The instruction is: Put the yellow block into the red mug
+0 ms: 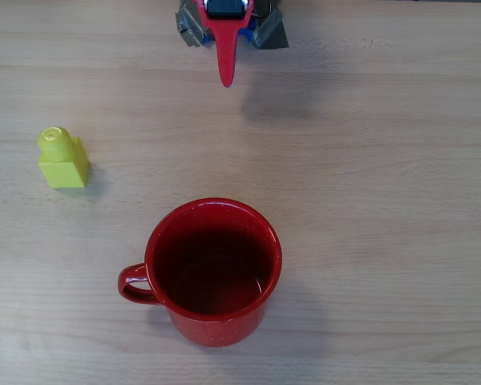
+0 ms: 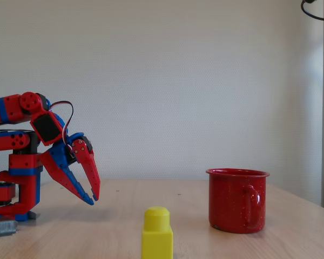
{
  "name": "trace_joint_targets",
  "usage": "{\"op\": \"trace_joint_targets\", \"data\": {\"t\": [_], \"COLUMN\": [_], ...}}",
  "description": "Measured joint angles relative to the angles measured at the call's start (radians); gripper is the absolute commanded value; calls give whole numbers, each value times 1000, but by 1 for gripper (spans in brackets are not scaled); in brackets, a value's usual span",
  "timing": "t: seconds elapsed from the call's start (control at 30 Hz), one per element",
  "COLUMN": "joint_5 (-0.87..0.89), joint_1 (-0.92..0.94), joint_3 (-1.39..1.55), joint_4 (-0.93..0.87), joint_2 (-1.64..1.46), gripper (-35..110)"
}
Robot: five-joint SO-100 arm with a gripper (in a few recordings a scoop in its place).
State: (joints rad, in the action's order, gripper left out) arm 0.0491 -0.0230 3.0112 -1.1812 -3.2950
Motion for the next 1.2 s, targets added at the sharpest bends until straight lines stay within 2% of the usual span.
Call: {"op": "trace_joint_targets", "data": {"t": [0.7, 0.8, 0.97, 1.2], "joint_5": [-23, -37, -87, -92], "joint_1": [0, 17, 74, 179], "joint_3": [0, 0, -23, -288], "joint_4": [0, 60, 130, 149], "joint_2": [0, 17, 199, 477], "gripper": [0, 0, 0, 0]}}
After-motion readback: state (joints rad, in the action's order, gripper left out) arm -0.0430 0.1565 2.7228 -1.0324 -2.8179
